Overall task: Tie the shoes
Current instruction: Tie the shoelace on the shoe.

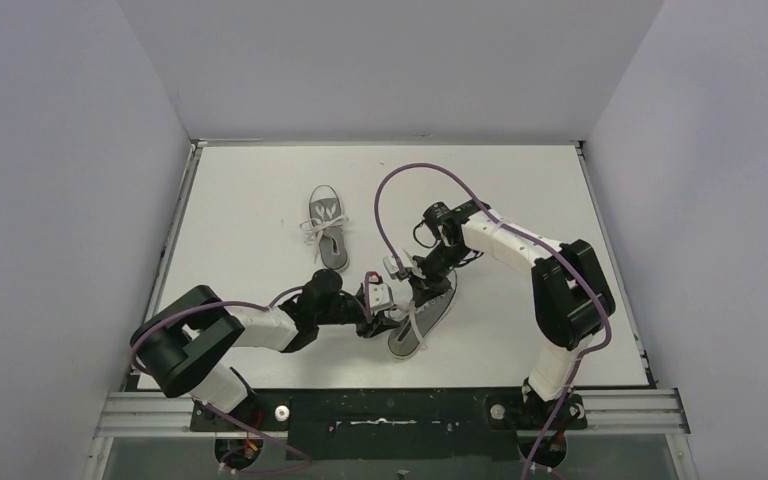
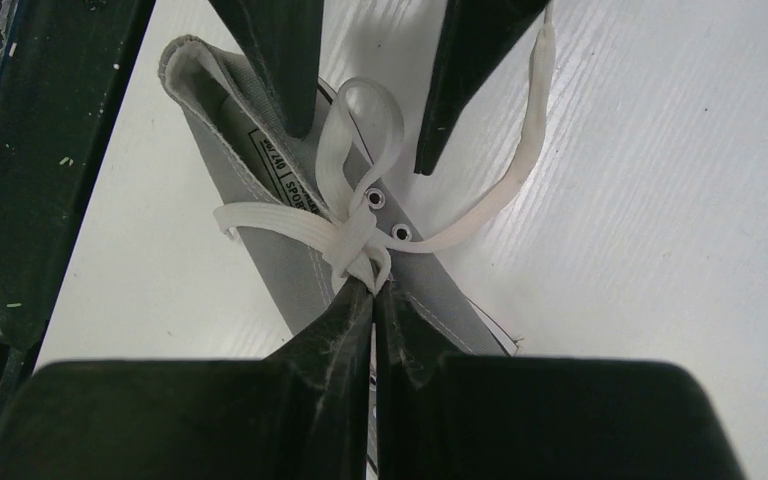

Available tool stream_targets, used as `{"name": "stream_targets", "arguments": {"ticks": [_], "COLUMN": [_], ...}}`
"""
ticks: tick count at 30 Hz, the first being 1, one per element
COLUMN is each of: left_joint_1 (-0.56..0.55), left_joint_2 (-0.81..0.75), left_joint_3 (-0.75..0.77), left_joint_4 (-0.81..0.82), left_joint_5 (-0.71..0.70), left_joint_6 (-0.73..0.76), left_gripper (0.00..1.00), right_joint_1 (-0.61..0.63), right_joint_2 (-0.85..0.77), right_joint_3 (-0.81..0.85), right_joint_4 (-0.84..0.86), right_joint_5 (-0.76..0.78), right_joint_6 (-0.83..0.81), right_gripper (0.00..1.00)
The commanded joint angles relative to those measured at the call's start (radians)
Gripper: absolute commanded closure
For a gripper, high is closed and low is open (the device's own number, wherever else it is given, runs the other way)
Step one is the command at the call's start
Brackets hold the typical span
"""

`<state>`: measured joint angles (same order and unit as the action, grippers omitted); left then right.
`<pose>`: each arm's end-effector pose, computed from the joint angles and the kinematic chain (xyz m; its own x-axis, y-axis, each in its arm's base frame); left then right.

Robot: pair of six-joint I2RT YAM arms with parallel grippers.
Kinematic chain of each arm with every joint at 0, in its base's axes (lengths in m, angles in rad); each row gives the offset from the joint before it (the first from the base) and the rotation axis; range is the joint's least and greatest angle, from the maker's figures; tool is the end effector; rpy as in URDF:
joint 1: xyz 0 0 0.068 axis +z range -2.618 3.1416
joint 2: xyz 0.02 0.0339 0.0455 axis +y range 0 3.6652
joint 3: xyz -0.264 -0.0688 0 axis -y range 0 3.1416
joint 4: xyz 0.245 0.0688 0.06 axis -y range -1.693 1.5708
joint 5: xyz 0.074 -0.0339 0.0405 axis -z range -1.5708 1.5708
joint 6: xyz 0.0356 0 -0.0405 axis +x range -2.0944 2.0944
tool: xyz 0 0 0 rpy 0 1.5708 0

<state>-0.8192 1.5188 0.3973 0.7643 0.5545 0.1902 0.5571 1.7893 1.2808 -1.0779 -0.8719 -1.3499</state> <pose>0.1669 -0.2060 0.1461 -0.0533 0.2925 -0.9548 0.9858 0.1678 -0.0037 0.2563 0.1918 0.2075 0.1361 -0.6548 -0.7434 -0.9004 -0.3948 0.1829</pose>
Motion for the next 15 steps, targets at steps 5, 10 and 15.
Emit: {"name": "stream_targets", "arguments": {"ticks": [5,10,15], "left_joint_1": [0.018,0.054,0.042], "left_joint_2": [0.017,-0.008,-0.031], "left_joint_3": [0.040,0.012,0.006], "left_joint_4": [0.161,0.176,0.113], "left_joint_5": [-0.016,0.001,-0.001], "left_joint_6": [-0.122,-0.296,-0.403], "left_gripper": [0.87,1.00,1.00], "right_joint_1": [0.004,0.008,0.034], "right_joint_2": [-0.042,-0.144,-0.324], "right_joint_3": [0.018,-0.047,-0.191], "right_joint_4": [-0.013,0.055,0.255], "right_joint_5": [-0.003,0.082,0.203], "right_joint_6": [0.010,0.125,0.337], "right_gripper": [1.00,1.00,1.00]}}
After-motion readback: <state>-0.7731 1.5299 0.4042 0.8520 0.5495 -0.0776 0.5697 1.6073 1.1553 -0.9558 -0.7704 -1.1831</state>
